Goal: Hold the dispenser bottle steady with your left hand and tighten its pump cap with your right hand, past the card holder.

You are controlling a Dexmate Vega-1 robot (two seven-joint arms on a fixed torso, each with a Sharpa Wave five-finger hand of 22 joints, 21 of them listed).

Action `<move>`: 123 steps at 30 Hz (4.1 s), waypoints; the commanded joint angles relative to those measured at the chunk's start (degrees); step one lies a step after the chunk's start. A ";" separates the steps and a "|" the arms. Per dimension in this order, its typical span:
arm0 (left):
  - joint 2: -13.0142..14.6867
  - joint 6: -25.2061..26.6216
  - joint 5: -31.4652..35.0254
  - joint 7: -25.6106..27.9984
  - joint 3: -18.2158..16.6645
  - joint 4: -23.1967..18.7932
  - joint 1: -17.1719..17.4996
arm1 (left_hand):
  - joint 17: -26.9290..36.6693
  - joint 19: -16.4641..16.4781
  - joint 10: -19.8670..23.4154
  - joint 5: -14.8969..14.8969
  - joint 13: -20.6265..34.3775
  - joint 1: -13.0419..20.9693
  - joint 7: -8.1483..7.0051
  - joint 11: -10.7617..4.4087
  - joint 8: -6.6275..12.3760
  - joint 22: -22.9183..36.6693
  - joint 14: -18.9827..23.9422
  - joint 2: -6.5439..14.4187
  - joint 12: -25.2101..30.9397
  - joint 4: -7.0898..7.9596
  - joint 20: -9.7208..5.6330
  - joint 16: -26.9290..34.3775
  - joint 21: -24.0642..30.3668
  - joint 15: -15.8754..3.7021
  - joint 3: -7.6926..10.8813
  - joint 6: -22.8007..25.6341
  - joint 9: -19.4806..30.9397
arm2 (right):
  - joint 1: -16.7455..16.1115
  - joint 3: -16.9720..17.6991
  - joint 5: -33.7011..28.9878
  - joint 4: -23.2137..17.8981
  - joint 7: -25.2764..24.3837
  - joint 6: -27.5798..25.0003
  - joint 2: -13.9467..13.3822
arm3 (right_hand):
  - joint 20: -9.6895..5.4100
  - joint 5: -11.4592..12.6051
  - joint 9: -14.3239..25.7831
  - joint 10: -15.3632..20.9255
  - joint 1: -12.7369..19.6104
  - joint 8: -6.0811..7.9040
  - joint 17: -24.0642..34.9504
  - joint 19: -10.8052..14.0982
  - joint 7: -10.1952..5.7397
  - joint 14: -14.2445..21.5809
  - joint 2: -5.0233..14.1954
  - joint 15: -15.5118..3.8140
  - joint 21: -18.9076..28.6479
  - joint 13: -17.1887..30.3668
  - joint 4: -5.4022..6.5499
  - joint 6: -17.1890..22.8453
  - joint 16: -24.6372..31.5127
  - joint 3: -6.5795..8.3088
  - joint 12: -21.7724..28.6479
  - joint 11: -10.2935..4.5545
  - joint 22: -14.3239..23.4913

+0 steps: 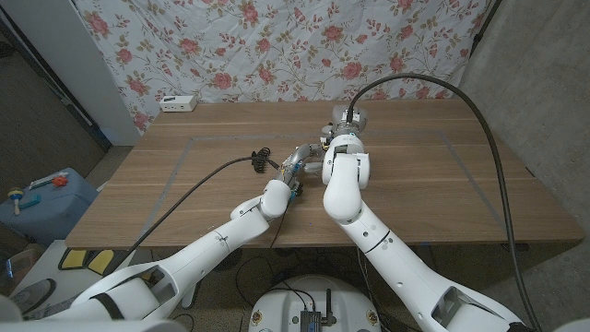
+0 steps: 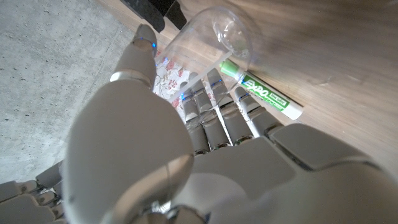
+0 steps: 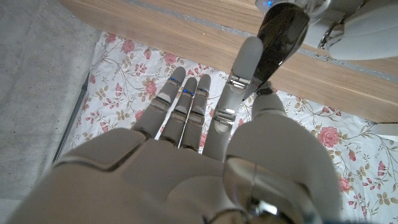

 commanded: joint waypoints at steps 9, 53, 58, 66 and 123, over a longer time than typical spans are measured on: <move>-1.26 -1.49 -0.38 -0.17 0.57 3.29 -1.78 | 0.10 -0.08 0.35 0.02 0.14 -5.89 0.26 -0.01 0.35 0.15 0.24 9.49 0.37 6.63 -2.87 0.36 0.19 -2.74 6.69 9.76 0.12 | 0.93 -1.42 7.82 -1.59 -5.14 -2.25 -3.35 | 1.65 -0.87 -0.71 -1.02 -9.71 0.99 0.56 -0.84 -0.89 -0.64 -4.24 -0.81 -0.43 0.25 4.96 -2.02 -1.09 -4.61 -2.37 0.99 0.14; -0.30 -1.12 0.07 0.05 0.20 1.18 -0.98 | -0.17 -0.03 0.42 -0.01 0.18 -7.19 -0.62 -0.66 0.33 0.15 0.49 9.48 0.37 7.33 -2.70 0.14 0.20 -2.88 6.72 9.77 0.11 | -1.50 6.59 10.65 -17.10 9.31 12.17 -14.75 | 3.31 4.98 1.15 -20.91 -18.10 -21.38 0.16 -11.84 -3.27 -16.01 -6.86 3.45 -0.91 1.12 7.43 -40.53 -6.77 -11.11 -4.75 2.35 0.09; -0.29 -0.96 0.10 0.08 0.16 1.10 -0.93 | -0.17 -0.02 0.39 0.00 0.19 -7.28 -0.66 -0.59 0.33 0.15 0.49 9.50 0.35 7.35 -2.68 0.13 0.20 -2.76 6.73 9.75 0.11 | -1.53 8.23 14.25 -19.02 9.82 13.94 -17.41 | 3.06 5.02 1.35 -23.36 -16.68 -22.68 0.05 -12.40 -3.62 -17.59 -6.58 3.65 -0.80 1.17 6.49 -43.74 -6.68 -10.67 -4.71 2.30 0.07; -0.13 -0.63 0.19 0.01 0.12 0.80 -0.87 | -0.12 -0.10 0.40 0.02 0.20 -7.27 -0.45 -0.43 0.28 0.15 0.43 9.51 0.35 7.27 -2.67 0.14 0.17 -2.76 6.74 9.62 0.10 | -1.50 9.99 20.75 -20.92 8.84 15.42 -21.05 | 2.95 5.02 1.61 -26.53 -13.06 -23.77 -0.24 -13.23 -5.31 -20.34 -6.14 4.03 -0.80 1.23 4.20 -46.78 -6.82 -9.40 -4.70 2.22 0.05; 0.06 1.84 0.90 -0.07 0.47 -1.16 -0.67 | -0.26 -0.06 0.67 0.07 0.00 -8.79 -1.04 -0.87 0.49 0.16 0.61 9.58 0.22 7.72 -2.72 0.01 0.20 -2.98 6.93 10.12 0.07 | 3.57 8.57 51.83 -16.67 -17.06 33.54 -41.43 | 5.10 12.24 2.94 -45.93 17.49 -22.17 -0.90 -23.11 -11.44 -35.06 -10.60 5.43 -0.87 1.01 -0.06 -50.57 -6.36 -3.06 -3.85 -5.47 -0.06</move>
